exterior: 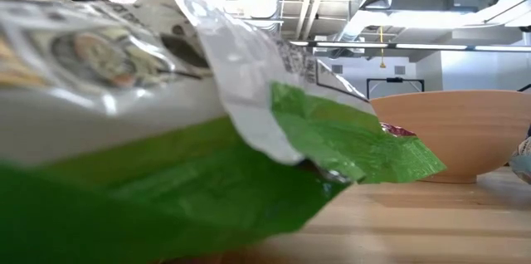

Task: Pick & Place Food Item
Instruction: Put the orange seasoning pack into the blue bin

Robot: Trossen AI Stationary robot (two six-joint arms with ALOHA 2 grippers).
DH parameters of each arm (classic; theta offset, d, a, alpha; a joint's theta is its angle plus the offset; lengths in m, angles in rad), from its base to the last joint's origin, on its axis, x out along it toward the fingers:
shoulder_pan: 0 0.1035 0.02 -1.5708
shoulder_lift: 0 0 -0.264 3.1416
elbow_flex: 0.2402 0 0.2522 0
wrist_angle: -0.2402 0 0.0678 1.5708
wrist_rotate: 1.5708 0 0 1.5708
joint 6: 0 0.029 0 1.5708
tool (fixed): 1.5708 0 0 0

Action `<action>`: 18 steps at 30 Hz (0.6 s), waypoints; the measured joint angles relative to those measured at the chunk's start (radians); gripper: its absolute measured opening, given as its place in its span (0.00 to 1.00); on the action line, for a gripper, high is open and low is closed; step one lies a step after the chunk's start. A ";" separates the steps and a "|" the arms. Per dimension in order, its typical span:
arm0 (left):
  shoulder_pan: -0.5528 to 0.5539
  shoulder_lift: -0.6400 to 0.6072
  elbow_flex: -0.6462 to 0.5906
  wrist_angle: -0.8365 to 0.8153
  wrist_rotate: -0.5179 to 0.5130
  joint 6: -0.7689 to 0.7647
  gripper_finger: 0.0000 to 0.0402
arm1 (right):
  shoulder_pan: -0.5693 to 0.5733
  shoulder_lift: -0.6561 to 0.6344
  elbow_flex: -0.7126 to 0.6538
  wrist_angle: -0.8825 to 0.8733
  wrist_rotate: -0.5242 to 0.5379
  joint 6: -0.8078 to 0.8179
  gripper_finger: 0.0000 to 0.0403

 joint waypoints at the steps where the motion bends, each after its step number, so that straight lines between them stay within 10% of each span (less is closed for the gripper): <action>1: 0.000 0.000 0.000 0.002 0.001 0.000 0.00 | 0.000 0.000 0.000 0.000 0.000 0.000 0.25; 18: 0.000 0.000 0.000 -0.002 0.057 0.003 0.00 | 0.000 0.000 0.000 0.000 0.000 0.000 0.25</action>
